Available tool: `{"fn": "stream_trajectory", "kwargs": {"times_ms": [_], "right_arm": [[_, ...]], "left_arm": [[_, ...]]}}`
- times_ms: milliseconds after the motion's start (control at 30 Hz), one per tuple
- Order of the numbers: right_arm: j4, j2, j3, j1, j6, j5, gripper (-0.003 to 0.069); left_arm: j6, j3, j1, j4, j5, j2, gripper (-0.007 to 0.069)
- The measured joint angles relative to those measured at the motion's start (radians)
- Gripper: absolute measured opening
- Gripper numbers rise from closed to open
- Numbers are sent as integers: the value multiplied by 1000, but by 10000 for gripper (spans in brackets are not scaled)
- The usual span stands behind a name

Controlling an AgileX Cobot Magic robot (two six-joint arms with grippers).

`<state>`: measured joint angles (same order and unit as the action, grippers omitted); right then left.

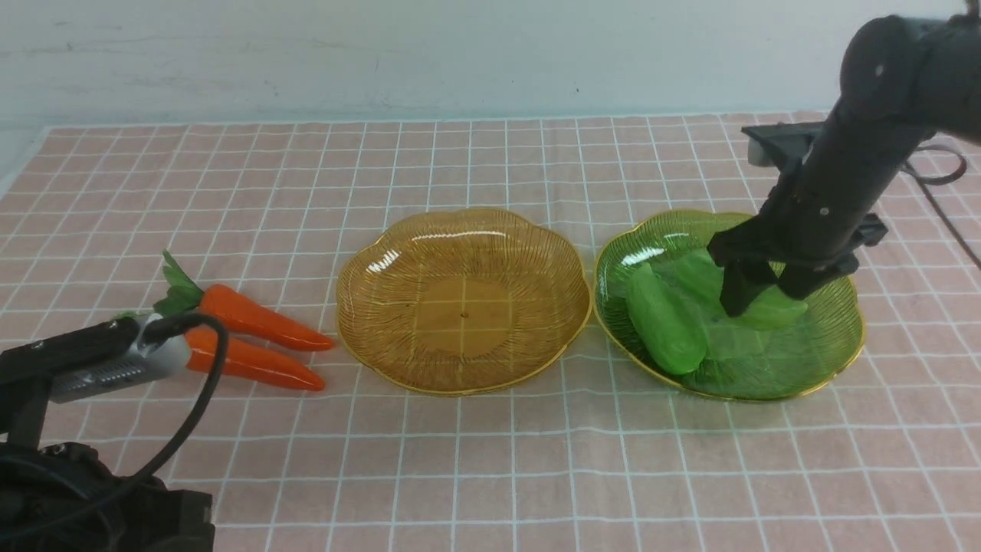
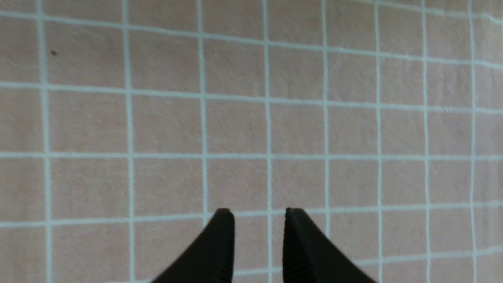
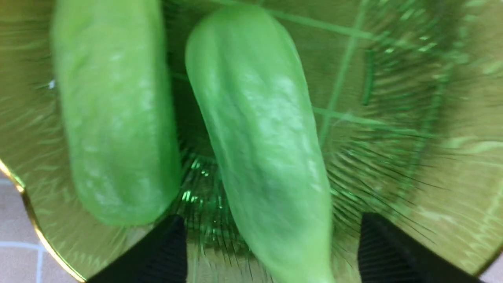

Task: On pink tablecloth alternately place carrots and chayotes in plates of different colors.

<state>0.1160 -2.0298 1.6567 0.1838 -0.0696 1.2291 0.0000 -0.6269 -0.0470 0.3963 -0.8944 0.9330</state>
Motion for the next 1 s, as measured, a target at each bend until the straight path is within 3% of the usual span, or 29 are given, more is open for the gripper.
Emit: {"fn": "stream_trajectory", "kwargs": {"times_ms": [133,333,533,1000], "right_arm": [[-3,49,-24,0,45,-1,576],[61,215,-126,0,52,0,584],[81,271,-190,0,38,6,584],[92,271,-195,0,35,6,584]], "left_arm": [[-108,0,0,-86,130,14,295],[-334,-9,0,-99,312,200,435],[-614,-137,0,-98,513,502,442],[-702,-385,7,-96,534,820,442]]}}
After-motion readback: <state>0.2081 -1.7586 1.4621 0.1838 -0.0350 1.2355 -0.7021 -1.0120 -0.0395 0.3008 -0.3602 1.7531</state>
